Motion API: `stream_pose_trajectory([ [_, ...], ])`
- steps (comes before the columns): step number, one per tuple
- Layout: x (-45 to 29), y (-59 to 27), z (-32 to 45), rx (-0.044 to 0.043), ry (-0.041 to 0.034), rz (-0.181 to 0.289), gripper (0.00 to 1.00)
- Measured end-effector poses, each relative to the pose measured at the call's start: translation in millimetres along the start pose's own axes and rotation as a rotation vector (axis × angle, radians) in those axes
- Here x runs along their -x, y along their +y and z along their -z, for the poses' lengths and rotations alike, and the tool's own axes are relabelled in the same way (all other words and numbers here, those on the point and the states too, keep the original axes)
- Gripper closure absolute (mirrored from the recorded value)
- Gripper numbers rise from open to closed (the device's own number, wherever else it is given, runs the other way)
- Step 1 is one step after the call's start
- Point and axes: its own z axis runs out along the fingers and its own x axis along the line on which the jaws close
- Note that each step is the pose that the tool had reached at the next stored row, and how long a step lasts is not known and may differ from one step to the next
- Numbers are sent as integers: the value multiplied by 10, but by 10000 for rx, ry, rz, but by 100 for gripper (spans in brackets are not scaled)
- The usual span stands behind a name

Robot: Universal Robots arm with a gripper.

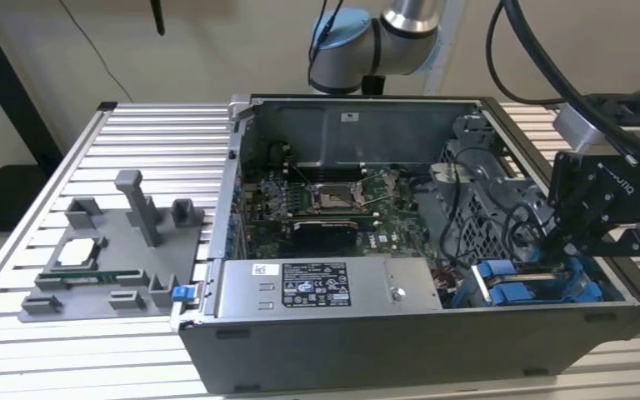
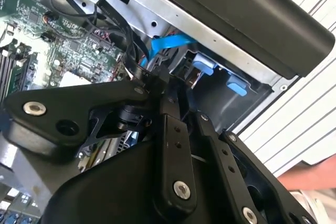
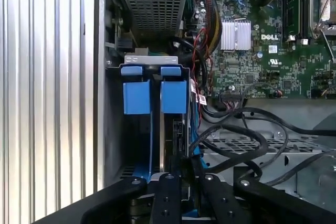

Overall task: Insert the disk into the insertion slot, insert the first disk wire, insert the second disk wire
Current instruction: 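Insert the first disk wire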

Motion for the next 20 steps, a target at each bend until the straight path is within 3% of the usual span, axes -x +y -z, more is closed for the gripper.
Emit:
stream_pose_trajectory([
  [13,-7,-14,-51,-4,-6,-50,100],
  [18,-19,-20,-114,-11,-8,-100,100],
  [19,-19,-20,-119,-11,-17,-100,0],
  [20,-19,-20,-122,-11,-23,-100,0],
])
